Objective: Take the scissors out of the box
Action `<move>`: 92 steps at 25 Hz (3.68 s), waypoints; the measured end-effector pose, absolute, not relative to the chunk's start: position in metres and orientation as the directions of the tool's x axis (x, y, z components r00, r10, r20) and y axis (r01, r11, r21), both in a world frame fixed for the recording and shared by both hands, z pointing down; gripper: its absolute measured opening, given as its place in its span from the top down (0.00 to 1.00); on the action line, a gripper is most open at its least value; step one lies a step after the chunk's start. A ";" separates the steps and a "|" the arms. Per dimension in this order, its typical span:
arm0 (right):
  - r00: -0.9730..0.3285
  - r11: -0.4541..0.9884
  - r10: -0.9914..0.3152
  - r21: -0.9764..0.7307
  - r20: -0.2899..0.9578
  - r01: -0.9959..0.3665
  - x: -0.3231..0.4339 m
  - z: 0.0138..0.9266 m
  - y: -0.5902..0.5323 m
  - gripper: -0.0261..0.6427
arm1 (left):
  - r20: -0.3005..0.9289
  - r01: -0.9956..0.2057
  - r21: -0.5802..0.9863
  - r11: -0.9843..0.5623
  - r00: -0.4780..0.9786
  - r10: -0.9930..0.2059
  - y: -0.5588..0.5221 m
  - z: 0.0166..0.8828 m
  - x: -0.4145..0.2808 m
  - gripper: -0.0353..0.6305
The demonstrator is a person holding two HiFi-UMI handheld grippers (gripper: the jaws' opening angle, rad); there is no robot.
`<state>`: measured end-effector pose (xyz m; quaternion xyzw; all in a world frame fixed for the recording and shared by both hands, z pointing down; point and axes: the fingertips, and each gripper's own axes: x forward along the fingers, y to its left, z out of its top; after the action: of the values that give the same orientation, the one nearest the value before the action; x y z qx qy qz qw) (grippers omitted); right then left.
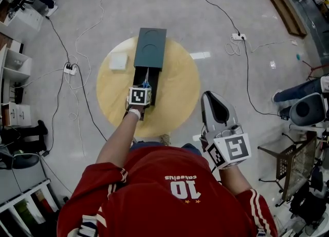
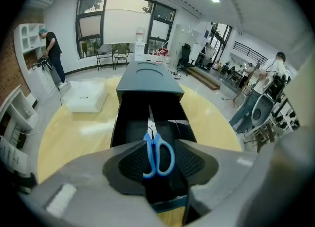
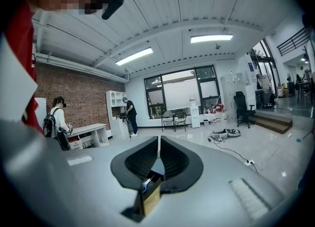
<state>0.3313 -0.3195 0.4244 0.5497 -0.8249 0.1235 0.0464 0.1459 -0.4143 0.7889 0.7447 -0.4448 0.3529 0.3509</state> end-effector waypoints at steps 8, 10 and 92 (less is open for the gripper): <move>-0.385 0.355 -0.897 -0.164 0.217 -0.920 0.335 0.429 -0.328 0.96 | 0.931 -0.935 0.211 -0.286 0.281 -0.233 -0.406 0.818 0.140 0.69; -0.385 0.353 -0.897 -0.169 0.217 -0.920 0.336 0.429 -0.328 0.96 | 0.945 -0.937 0.221 -0.269 0.274 -0.180 -0.402 0.825 0.141 0.69; -0.350 0.343 -0.936 -0.146 0.024 -0.928 0.173 0.341 -0.166 0.96 | 0.037 -0.768 -0.004 -0.640 0.640 -0.768 -0.245 0.385 0.017 0.80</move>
<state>0.1730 -0.1655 0.3409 0.5692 -0.8189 0.0669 -0.0317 0.0167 -0.2452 0.3854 0.9054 -0.4241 0.0175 0.0062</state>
